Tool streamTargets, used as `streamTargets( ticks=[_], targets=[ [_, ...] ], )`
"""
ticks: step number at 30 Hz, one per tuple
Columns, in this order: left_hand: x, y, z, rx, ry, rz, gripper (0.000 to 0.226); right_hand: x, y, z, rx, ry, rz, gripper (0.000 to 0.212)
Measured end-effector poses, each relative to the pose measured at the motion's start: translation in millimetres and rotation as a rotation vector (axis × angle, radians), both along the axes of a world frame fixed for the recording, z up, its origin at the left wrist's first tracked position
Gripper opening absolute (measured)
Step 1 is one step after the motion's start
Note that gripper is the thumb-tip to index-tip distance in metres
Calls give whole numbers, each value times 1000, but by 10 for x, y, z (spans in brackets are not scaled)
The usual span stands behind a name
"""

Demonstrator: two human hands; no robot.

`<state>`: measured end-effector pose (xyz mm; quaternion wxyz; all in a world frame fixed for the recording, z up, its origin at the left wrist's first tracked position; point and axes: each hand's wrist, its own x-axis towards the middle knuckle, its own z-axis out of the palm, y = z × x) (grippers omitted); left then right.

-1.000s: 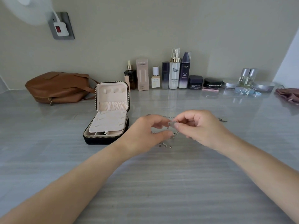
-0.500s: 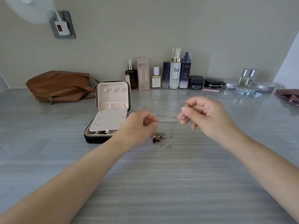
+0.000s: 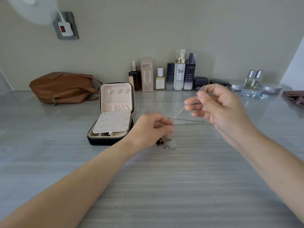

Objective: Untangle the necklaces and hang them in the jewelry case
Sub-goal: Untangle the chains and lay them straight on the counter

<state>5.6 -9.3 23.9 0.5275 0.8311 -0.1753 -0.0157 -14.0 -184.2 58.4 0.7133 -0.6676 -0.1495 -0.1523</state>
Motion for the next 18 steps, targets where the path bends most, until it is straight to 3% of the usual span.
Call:
streamTargets(
  ticks=[11,18],
  targets=[
    [37,72,59,-63,99,-1,29,63,-113,57,259,-43,-2,15],
    [55,122,34,-83,130,-34,17,78,-233,91,413,-76,-39,16]
  ],
)
